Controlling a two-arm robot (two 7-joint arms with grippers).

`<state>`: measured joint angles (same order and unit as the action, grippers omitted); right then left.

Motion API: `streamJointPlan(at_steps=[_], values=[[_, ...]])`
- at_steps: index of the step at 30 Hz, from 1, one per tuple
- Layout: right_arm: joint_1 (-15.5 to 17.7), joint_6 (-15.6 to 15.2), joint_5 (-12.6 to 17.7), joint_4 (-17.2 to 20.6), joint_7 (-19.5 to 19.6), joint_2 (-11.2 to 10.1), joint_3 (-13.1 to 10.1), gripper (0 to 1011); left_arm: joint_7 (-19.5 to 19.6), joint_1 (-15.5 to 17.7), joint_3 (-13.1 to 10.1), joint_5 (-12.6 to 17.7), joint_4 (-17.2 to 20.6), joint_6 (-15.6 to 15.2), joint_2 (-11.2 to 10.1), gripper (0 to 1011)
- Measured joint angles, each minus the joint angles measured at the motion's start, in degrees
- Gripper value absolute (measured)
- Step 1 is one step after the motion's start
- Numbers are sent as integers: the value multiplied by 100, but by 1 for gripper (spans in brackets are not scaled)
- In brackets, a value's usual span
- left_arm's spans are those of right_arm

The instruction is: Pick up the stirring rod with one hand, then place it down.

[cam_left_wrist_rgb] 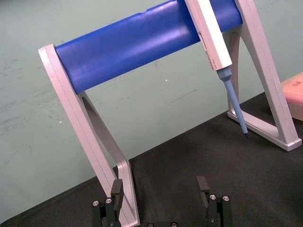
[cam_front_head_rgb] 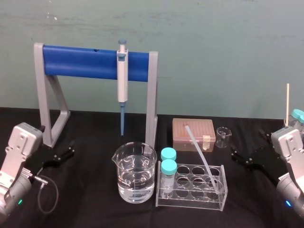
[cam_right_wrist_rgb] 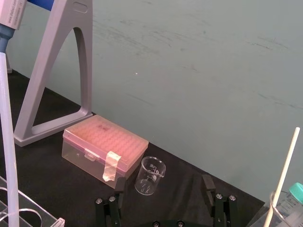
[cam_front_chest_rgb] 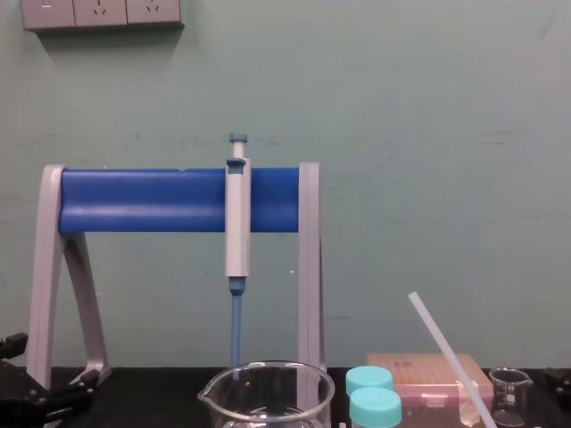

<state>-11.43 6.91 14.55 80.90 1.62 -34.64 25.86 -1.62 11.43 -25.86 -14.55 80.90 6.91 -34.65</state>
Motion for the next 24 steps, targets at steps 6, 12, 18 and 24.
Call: streamJointPlan(at_steps=[6,12,18,24], values=[[0,0,0,0,0,0,0,1002,0,0,0,0,0,0,0,1000],[56,76,-3,60,-21,6,-81,1002,0,0,0,0,0,0,0,1000],[194,336,-34,221,-70,22,-231,1000,0,0,0,0,0,0,0,1000],[304,694,-150,394,-167,22,-275,1002,0,0,0,0,0,0,0,1000]])
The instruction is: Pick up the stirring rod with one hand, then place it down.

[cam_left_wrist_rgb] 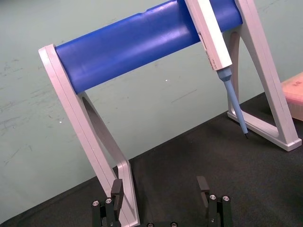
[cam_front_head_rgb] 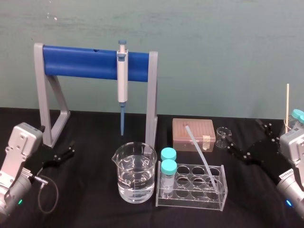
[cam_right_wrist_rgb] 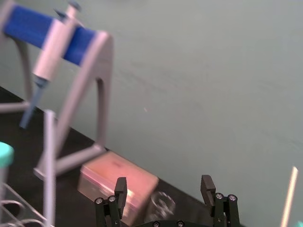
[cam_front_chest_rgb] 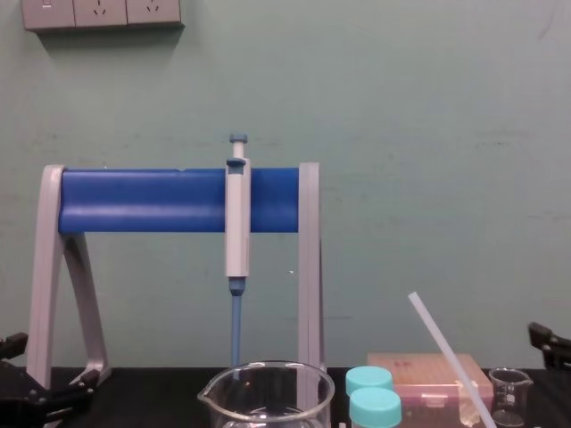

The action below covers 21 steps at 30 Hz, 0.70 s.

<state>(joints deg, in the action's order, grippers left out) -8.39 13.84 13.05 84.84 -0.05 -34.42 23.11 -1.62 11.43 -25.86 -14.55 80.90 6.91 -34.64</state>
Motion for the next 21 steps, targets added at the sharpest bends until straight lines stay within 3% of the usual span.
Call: streamJointPlan(at_steps=[11,16,21], values=[[99,804,-49,258,-687,-13,92,1002,0,0,0,0,0,0,0,1000],[22,959,-24,222,-971,39,140,1000,0,0,0,0,0,0,0,1000],[-220,899,474,-30,-1528,193,172,1000,0,0,0,0,0,0,0,1000]])
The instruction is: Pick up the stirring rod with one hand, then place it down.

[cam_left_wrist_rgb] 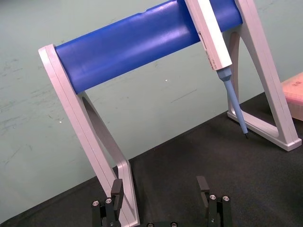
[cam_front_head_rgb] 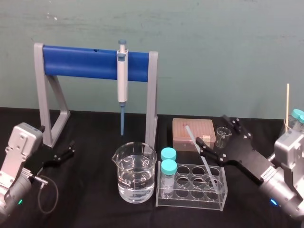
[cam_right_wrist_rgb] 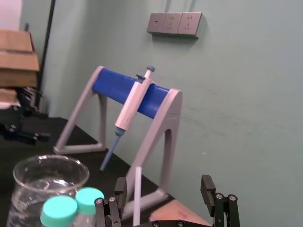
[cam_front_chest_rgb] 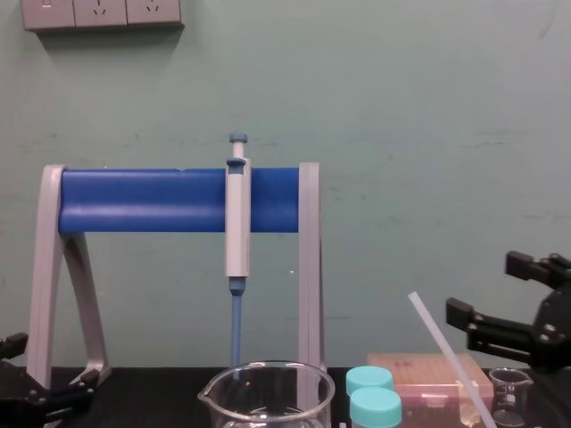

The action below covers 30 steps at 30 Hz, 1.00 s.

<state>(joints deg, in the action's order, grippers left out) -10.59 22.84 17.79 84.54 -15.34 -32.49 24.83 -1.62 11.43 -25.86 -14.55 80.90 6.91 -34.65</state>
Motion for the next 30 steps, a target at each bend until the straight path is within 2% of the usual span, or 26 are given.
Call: streamJointPlan(at_steps=[5,15,19,30], values=[[-271,-277,434,-269,-497,176,21,1002,0,0,0,0,0,0,0,1000],[-596,-726,685,-609,-1025,356,74,1000,0,0,0,0,0,0,0,1000],[-738,-1027,876,-793,-1317,437,75,1002,0,0,0,0,0,0,0,1000],[-947,-1373,910,-1112,-1589,575,36,1000,0,0,0,0,0,0,0,1000]])
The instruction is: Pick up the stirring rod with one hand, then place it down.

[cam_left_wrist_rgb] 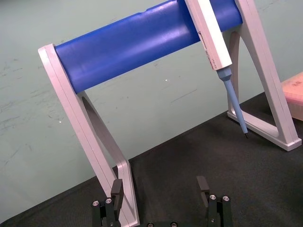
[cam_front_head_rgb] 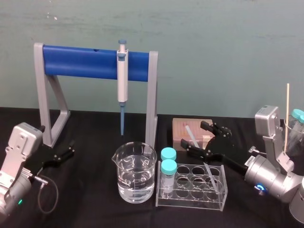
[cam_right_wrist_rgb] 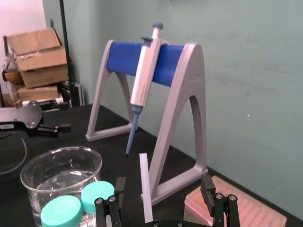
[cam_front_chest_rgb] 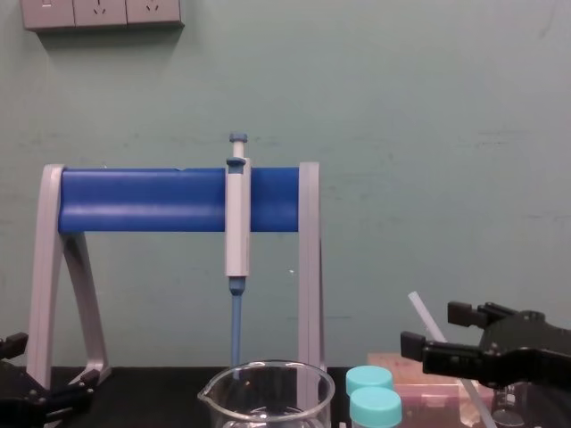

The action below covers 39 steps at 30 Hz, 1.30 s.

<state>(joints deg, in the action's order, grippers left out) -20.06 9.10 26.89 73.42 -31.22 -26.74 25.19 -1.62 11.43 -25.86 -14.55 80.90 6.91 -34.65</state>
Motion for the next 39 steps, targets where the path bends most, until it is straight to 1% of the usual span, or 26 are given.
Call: streamJointPlan(at_steps=[8,11,15,29,33,35,36,38,39], values=[[-132,-403,-2,-207,-171,79,-26,1000,0,0,0,0,0,0,0,1000],[-148,-459,-25,-234,-194,95,-47,1002,0,0,0,0,0,0,0,1000],[-142,-461,-54,-235,-182,105,-84,1000,0,0,0,0,0,0,0,1000],[-141,-461,-55,-233,-178,100,-69,1000,0,0,0,0,0,0,0,1000],[-141,-461,-54,-233,-178,98,-67,947,0,0,0,0,0,0,0,1000],[-141,-461,-53,-233,-178,97,-66,887,0,0,0,0,0,0,0,1000],[-141,-461,-52,-233,-178,96,-65,837,0,0,0,0,0,0,0,1000],[-141,-461,-51,-233,-178,95,-64,800,0,0,0,0,0,0,0,1000],[-141,-461,-51,-233,-178,95,-63,763,0,0,0,0,0,0,0,1000]])
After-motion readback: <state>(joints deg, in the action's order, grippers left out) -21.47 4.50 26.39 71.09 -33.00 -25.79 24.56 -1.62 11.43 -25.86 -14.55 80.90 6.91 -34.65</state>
